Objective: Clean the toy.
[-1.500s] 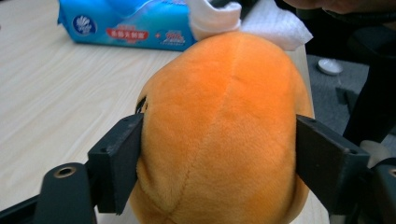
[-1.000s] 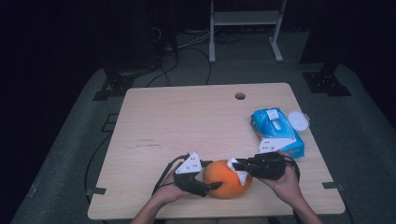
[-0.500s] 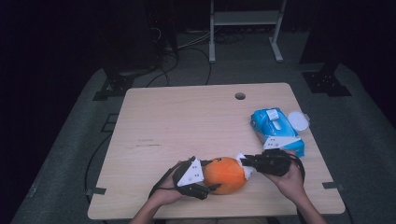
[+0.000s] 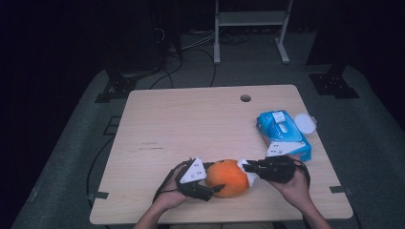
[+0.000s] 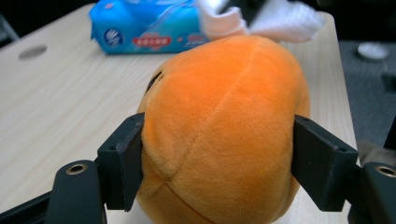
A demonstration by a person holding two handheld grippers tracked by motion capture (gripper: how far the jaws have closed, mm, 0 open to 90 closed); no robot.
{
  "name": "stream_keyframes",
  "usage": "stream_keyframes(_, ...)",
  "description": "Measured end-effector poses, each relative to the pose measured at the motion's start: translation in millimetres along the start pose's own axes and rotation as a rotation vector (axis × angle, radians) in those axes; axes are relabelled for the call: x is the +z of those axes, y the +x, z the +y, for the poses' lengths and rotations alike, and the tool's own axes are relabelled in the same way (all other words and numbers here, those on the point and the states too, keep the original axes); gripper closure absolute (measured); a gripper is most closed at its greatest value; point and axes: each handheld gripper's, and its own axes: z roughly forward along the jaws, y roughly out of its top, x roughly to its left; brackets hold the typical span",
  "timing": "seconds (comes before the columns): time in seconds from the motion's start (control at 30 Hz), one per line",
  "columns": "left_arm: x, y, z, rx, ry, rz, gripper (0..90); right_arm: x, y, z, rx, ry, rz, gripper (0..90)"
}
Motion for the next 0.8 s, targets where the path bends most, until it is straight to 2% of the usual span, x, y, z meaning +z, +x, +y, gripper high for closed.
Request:
stream_keyframes(0.07,-0.5,3.6,-2.3,-0.036,-0.009,-0.008,26.5,-2.4,-8.4,-7.9,0.046,0.008,-0.001,80.6)
stream_keyframes(0.1,-0.9,3.8,-1.8,-0.033,-0.002,-0.008,26.5,-4.1,-10.0,-8.7,0.052,0.014,-0.002,80.6)
stream_keyframes(0.23,-1.1,3.4,-1.5,-0.027,0.012,-0.005,26.8,-4.7,-7.1,-7.6,0.033,0.034,-0.004,80.5)
stream_keyframes(0.33,-1.6,4.9,-3.4,-0.048,0.009,-0.006,26.9,-5.4,-7.4,-7.8,0.032,0.041,0.000,80.5)
stream_keyframes(0.47,-1.2,7.3,-3.2,-0.063,0.009,-0.007,26.9,-7.6,-8.2,-9.3,0.032,0.048,-0.017,80.5)
stream_keyframes(0.53,-0.6,9.4,-2.6,-0.082,0.010,0.001,27.0,-8.1,-2.8,-6.1,0.017,0.030,-0.013,80.5)
stream_keyframes(0.6,-0.4,11.9,-3.5,-0.115,0.004,0.003,27.0,-8.2,5.5,-0.3,-0.004,0.010,0.017,80.5)
stream_keyframes(0.7,-1.4,10.7,-4.6,-0.108,-0.001,-0.008,26.6,-3.9,12.1,2.8,-0.045,0.024,-0.005,80.4)
stream_keyframes(0.8,-1.8,8.2,-3.0,-0.083,-0.020,-0.060,22.4,-3.5,0.7,-4.2,-0.011,0.039,-0.017,80.2)
